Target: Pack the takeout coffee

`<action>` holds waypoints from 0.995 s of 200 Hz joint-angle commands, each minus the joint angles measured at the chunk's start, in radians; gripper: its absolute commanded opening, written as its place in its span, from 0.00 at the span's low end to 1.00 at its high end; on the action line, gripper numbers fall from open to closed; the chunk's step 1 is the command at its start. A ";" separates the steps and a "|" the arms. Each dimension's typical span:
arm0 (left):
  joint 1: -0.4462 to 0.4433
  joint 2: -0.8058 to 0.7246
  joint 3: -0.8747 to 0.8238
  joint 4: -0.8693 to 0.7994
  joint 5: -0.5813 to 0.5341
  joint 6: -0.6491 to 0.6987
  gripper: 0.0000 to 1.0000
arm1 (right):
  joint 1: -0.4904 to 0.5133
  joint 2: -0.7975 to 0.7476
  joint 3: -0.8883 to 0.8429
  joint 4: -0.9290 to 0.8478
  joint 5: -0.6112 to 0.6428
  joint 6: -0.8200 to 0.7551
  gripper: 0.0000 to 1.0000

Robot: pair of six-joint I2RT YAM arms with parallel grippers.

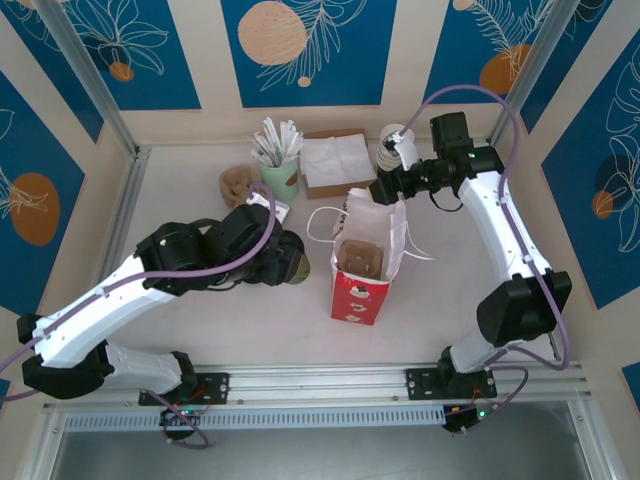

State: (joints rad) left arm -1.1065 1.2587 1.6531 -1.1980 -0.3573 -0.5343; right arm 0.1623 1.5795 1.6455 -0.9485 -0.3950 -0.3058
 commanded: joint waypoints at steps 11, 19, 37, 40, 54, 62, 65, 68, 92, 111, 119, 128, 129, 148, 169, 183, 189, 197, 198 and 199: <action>-0.003 -0.018 0.058 -0.028 0.077 0.054 0.66 | 0.010 0.038 0.030 -0.056 0.002 -0.052 0.71; -0.003 -0.023 0.065 -0.024 0.090 0.057 0.66 | 0.016 0.044 0.032 -0.062 -0.001 -0.057 0.71; -0.003 -0.033 0.078 -0.012 0.124 0.069 0.66 | 0.030 0.059 0.034 -0.072 0.001 -0.070 0.70; -0.003 -0.033 0.080 -0.010 0.130 0.071 0.66 | 0.033 0.062 0.033 -0.073 0.000 -0.072 0.70; -0.003 -0.036 0.094 -0.002 0.154 0.078 0.66 | 0.042 0.073 0.034 -0.082 -0.001 -0.077 0.68; -0.003 -0.037 0.104 0.000 0.163 0.082 0.66 | 0.048 0.078 0.037 -0.089 0.006 -0.078 0.66; -0.003 -0.035 0.108 0.000 0.166 0.083 0.66 | 0.050 0.080 0.038 -0.092 0.009 -0.078 0.66; -0.003 -0.035 0.112 0.000 0.169 0.083 0.66 | 0.054 0.082 0.039 -0.094 0.013 -0.078 0.65; -0.003 -0.033 0.151 0.000 0.175 0.094 0.66 | 0.073 0.088 0.048 -0.097 0.050 -0.067 0.53; -0.003 -0.025 0.187 0.002 0.172 0.107 0.66 | 0.088 0.082 0.056 -0.079 0.087 -0.032 0.40; -0.002 -0.017 0.204 0.002 0.173 0.112 0.66 | 0.097 0.077 0.056 -0.070 0.090 -0.015 0.35; -0.003 -0.011 0.222 0.003 0.172 0.118 0.66 | 0.106 0.070 0.055 -0.055 0.093 0.008 0.32; -0.003 -0.010 0.224 0.003 0.172 0.118 0.66 | 0.107 0.069 0.055 -0.053 0.094 0.011 0.32; -0.003 0.006 0.254 0.009 0.160 0.130 0.65 | 0.132 0.051 0.048 -0.022 0.109 0.076 0.28; -0.003 0.028 0.285 0.009 0.141 0.138 0.65 | 0.162 0.025 0.033 0.004 0.130 0.131 0.22; -0.002 0.042 0.297 0.020 0.143 0.143 0.65 | 0.181 0.008 0.021 0.023 0.148 0.171 0.19; -0.004 0.050 0.302 0.026 0.146 0.146 0.65 | 0.189 0.001 0.016 0.026 0.158 0.185 0.17; -0.003 0.058 0.309 0.031 0.148 0.148 0.65 | 0.199 -0.007 0.012 0.029 0.178 0.212 0.16; -0.003 0.059 0.310 0.032 0.148 0.149 0.65 | 0.200 -0.008 0.012 0.029 0.181 0.216 0.15; -0.003 0.061 0.312 0.033 0.147 0.149 0.65 | 0.201 -0.009 0.011 0.029 0.183 0.219 0.15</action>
State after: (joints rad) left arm -1.1065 1.2930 1.9263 -1.1904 -0.2028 -0.4149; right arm 0.3382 1.6367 1.6665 -0.9508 -0.2520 -0.1860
